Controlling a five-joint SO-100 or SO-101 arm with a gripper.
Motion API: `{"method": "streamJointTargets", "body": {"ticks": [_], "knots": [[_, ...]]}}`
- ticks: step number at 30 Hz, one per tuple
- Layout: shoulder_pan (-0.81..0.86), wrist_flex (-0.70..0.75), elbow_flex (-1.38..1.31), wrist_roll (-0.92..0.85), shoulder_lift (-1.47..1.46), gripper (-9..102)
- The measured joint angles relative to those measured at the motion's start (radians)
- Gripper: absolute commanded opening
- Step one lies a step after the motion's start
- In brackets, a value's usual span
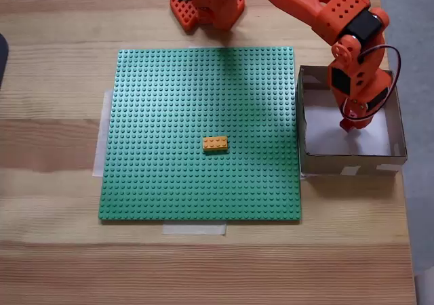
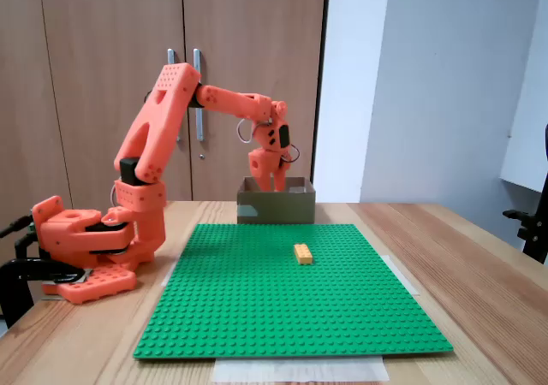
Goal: Pick the red lego block and put it in the box.
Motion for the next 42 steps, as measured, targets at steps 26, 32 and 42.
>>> {"method": "streamJointTargets", "body": {"ticks": [26, 32, 42], "knots": [[-0.011, -0.135, 0.135, 0.014, 0.091, 14], [-0.006, -0.212, 0.225, 0.011, 0.233, 10], [0.043, -0.316, 0.394, -0.074, 0.476, 2]]}}
